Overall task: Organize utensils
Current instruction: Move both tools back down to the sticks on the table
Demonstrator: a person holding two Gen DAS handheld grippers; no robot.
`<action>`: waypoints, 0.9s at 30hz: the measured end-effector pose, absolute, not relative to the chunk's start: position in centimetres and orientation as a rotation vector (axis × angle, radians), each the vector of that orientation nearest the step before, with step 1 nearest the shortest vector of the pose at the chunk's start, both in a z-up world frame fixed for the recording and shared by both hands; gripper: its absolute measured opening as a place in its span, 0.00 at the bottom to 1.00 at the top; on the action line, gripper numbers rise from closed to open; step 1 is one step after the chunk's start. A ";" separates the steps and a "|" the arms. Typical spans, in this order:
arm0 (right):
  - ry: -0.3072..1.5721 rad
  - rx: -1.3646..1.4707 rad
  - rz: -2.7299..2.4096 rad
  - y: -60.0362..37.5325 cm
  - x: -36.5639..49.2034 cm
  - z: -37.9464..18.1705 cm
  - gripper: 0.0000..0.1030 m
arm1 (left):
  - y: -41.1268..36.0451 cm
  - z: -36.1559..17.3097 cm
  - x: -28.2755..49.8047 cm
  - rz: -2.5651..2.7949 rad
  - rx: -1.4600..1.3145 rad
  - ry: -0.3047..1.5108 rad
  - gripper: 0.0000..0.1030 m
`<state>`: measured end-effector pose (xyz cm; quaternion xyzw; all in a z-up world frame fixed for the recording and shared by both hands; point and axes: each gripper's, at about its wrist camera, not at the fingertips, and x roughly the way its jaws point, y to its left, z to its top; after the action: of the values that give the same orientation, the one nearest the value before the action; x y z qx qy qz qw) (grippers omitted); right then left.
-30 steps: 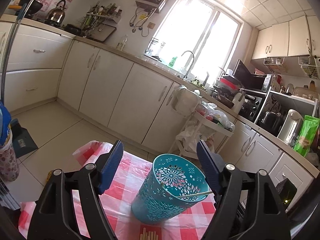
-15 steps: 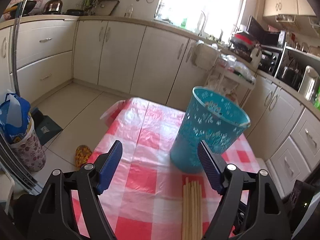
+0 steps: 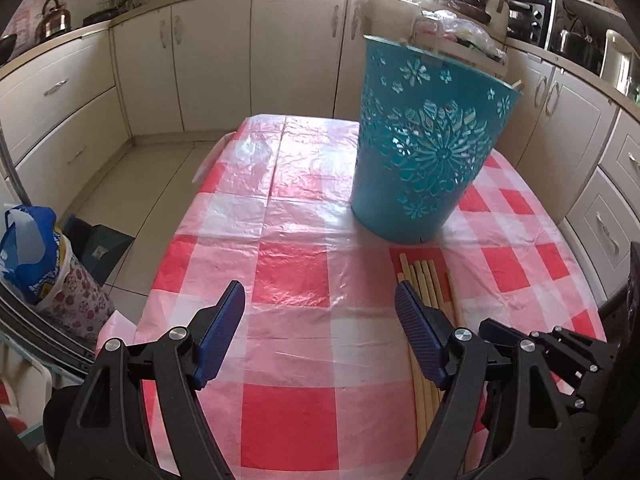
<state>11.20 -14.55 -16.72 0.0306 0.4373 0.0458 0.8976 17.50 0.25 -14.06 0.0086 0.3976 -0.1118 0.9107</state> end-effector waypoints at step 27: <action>0.910 0.063 0.124 -15.6 10.9 -16.5 0.27 | -2.8 -17.3 18.4 -0.299 0.134 0.947 0.71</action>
<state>10.94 -15.60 -16.49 0.0305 0.4391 0.0598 0.8959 18.35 -2.85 -17.25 0.0644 0.4538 -0.1434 0.8771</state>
